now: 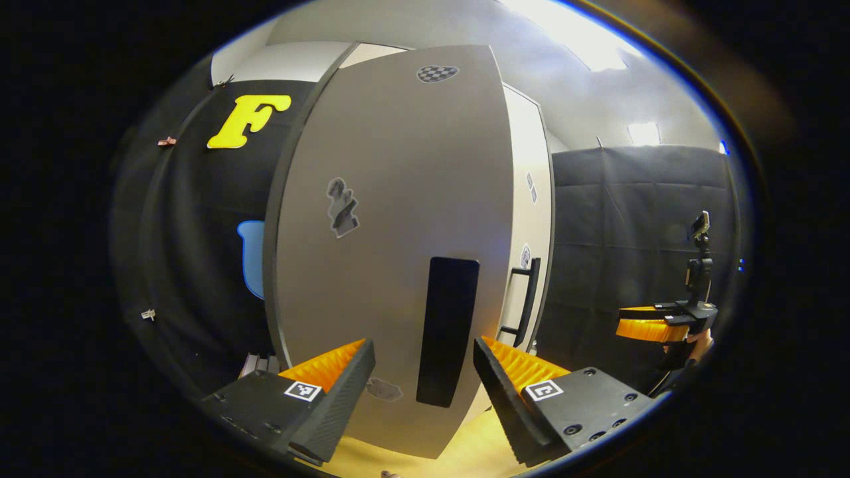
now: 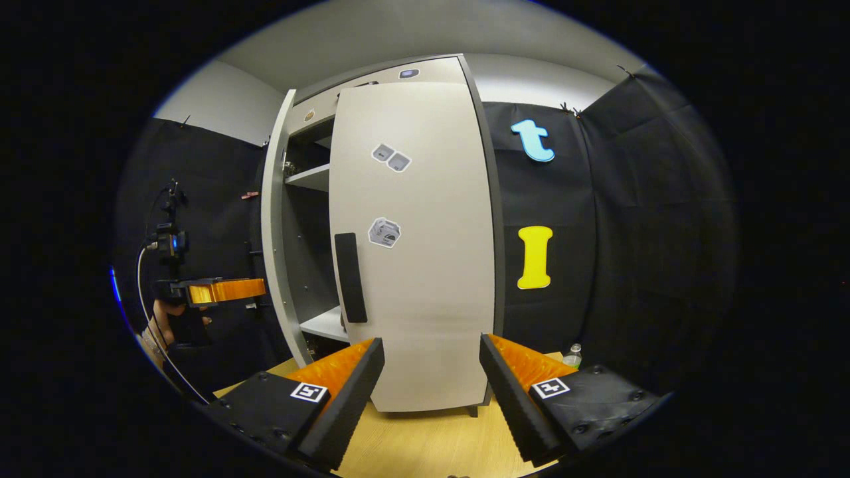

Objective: Grab one shoe with the right hand and put it into the shoe cabinet, grab the other shoe with the left hand and put it into the shoe cabinet; then close the right door with the right hand and the left door with the left hand.

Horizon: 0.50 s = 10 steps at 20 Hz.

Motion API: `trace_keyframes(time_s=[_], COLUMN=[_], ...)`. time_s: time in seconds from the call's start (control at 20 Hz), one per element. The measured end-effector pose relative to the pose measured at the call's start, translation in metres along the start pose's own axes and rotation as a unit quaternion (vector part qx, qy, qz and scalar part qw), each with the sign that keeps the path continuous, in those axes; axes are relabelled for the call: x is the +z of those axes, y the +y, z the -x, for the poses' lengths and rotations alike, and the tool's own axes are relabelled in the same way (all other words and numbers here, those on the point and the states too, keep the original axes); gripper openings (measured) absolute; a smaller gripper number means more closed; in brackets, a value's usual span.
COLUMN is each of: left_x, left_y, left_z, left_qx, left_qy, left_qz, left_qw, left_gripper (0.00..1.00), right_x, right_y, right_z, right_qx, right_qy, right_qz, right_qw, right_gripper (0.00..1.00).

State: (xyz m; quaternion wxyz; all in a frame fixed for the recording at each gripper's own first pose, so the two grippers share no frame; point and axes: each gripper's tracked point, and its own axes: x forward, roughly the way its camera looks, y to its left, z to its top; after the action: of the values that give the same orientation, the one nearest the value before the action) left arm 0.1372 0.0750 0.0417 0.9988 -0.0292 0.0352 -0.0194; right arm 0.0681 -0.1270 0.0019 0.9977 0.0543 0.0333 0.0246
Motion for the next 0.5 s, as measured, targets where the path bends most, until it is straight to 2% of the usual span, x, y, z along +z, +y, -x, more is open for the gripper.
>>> trace_keyframes(time_s=[0.25, 0.5], left_x=[0.002, 0.004], left_y=[-0.004, 0.004], left_z=[0.009, 0.043], left_qx=[0.022, 0.05], left_qy=[0.0, -0.006], left_qz=[-0.008, 0.003], left_qw=[1.0, 0.999], left_gripper=[0.95, 0.95], right_x=[-0.002, -0.004], right_y=[-0.016, -0.006], right_z=[0.0, -0.004], right_qx=[0.004, 0.026], right_qy=[0.002, 0.003], right_qz=[0.003, 0.002], right_qw=[1.0, 1.0], right_gripper=[0.96, 0.96])
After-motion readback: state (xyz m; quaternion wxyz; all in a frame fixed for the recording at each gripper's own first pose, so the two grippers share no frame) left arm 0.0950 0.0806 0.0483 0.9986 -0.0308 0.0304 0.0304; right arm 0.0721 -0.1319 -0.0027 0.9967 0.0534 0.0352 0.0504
